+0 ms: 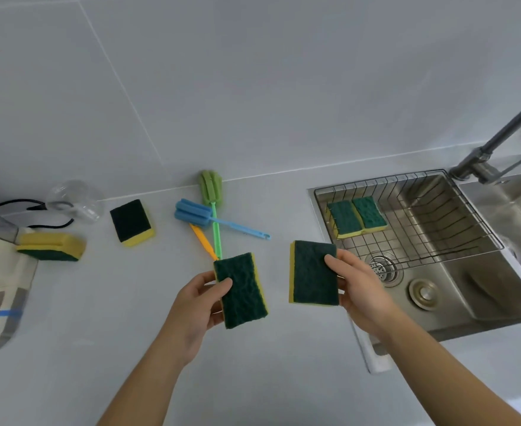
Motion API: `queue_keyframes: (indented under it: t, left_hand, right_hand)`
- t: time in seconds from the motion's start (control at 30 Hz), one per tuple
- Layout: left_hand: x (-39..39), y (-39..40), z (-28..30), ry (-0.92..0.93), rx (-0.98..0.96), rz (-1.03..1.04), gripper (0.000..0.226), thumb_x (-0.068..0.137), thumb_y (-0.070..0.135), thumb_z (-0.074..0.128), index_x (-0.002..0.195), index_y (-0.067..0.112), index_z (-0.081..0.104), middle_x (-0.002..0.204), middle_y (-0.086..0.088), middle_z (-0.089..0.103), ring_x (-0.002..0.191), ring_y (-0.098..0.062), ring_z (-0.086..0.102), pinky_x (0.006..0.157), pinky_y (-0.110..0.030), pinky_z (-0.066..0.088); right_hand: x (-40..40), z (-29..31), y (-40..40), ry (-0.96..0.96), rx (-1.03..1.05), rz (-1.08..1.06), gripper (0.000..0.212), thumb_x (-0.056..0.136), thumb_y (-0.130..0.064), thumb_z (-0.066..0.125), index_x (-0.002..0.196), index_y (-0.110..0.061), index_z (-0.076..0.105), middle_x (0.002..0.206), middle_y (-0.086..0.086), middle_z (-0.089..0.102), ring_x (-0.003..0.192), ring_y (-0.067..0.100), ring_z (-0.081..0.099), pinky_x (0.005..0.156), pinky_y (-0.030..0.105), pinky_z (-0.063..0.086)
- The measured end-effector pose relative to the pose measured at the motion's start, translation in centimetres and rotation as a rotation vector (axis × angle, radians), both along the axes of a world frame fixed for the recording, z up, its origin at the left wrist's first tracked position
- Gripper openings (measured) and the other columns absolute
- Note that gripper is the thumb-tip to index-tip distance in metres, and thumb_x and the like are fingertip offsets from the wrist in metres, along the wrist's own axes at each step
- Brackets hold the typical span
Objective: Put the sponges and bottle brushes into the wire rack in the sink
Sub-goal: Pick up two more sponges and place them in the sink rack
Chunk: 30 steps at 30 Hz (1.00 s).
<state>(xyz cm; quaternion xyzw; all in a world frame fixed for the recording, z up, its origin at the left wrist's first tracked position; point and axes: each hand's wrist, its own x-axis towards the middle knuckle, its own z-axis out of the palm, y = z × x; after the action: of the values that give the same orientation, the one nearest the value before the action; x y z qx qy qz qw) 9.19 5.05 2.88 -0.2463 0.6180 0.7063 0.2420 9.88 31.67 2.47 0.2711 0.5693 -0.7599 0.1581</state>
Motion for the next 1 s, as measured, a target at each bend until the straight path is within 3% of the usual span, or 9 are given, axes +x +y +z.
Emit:
queue_keyframes:
  t: [0.2, 0.37, 0.47, 0.57, 0.67, 0.8, 1.0]
  left_hand:
    - [-1.2, 7.1, 0.0, -0.011, -0.059, -0.002, 0.018, 0.092, 0.017, 0.064, 0.108, 0.011, 0.068, 0.105, -0.014, 0.073, 0.082, -0.022, 0.072, 0.078, -0.039, 0.056]
    - [-2.3, 13.3, -0.4, -0.036, -0.114, -0.013, 0.018, 0.091, 0.019, 0.065, 0.107, 0.012, 0.071, 0.105, -0.012, 0.075, 0.099, -0.031, 0.070, 0.079, -0.037, 0.057]
    - [-3.2, 16.1, -0.7, -0.024, -0.133, -0.018, 0.016, 0.092, 0.018, 0.064, 0.105, 0.013, 0.071, 0.100, -0.006, 0.077, 0.098, -0.023, 0.071, 0.086, -0.038, 0.056]
    - [-4.6, 18.3, -1.3, -0.027, -0.135, -0.017, 0.021, 0.091, 0.019, 0.065, 0.112, 0.015, 0.067, 0.101, -0.005, 0.076, 0.101, -0.023, 0.070, 0.095, -0.042, 0.054]
    - [-6.8, 20.5, -1.9, -0.042, -0.135, 0.023, 0.027, 0.090, 0.017, 0.068, 0.115, 0.015, 0.060, 0.104, -0.010, 0.074, 0.098, -0.025, 0.070, 0.092, -0.042, 0.055]
    - [-10.0, 22.9, -3.0, -0.024, -0.150, 0.013, 0.029, 0.089, 0.017, 0.069, 0.116, 0.013, 0.059, 0.105, -0.012, 0.072, 0.098, -0.025, 0.070, 0.090, -0.040, 0.056]
    - [-13.7, 25.4, -5.6, -0.004, -0.222, -0.044, 0.035, 0.087, 0.018, 0.071, 0.119, 0.011, 0.060, 0.108, -0.012, 0.071, 0.096, -0.024, 0.071, 0.086, -0.036, 0.059]
  right_hand:
    - [-0.7, -0.4, 7.1, -0.011, -0.013, -0.032, 0.023, 0.100, -0.020, 0.053, 0.118, -0.013, 0.064, 0.112, 0.009, 0.069, 0.102, 0.026, 0.066, 0.062, 0.032, 0.058]
    - [-1.6, -1.3, 13.2, -0.025, -0.053, -0.066, 0.019, 0.100, -0.019, 0.054, 0.111, -0.013, 0.067, 0.106, 0.007, 0.072, 0.097, 0.024, 0.067, 0.062, 0.032, 0.058]
    - [-2.4, -2.1, 16.1, -0.018, -0.079, -0.070, 0.025, 0.095, -0.016, 0.059, 0.120, -0.013, 0.067, 0.114, 0.012, 0.072, 0.101, 0.028, 0.067, 0.075, 0.045, 0.061]
    - [-3.3, -2.7, 18.5, -0.023, -0.135, -0.052, 0.045, 0.079, -0.015, 0.069, 0.123, -0.015, 0.065, 0.117, 0.016, 0.071, 0.107, 0.034, 0.066, 0.095, 0.059, 0.053]
    - [-4.6, -3.2, 20.5, -0.027, -0.139, -0.041, 0.049, 0.073, -0.013, 0.070, 0.122, -0.014, 0.063, 0.112, 0.016, 0.073, 0.102, 0.033, 0.068, 0.087, 0.054, 0.056]
    - [-7.3, -4.3, 22.6, -0.068, -0.073, -0.096, 0.024, 0.091, -0.008, 0.063, 0.115, -0.008, 0.061, 0.106, 0.012, 0.073, 0.094, 0.027, 0.070, 0.080, 0.047, 0.058]
    - [-11.7, -6.3, 24.3, -0.108, 0.018, -0.070, 0.020, 0.095, -0.008, 0.061, 0.113, -0.009, 0.067, 0.109, 0.012, 0.072, 0.096, 0.027, 0.068, 0.068, 0.039, 0.057]
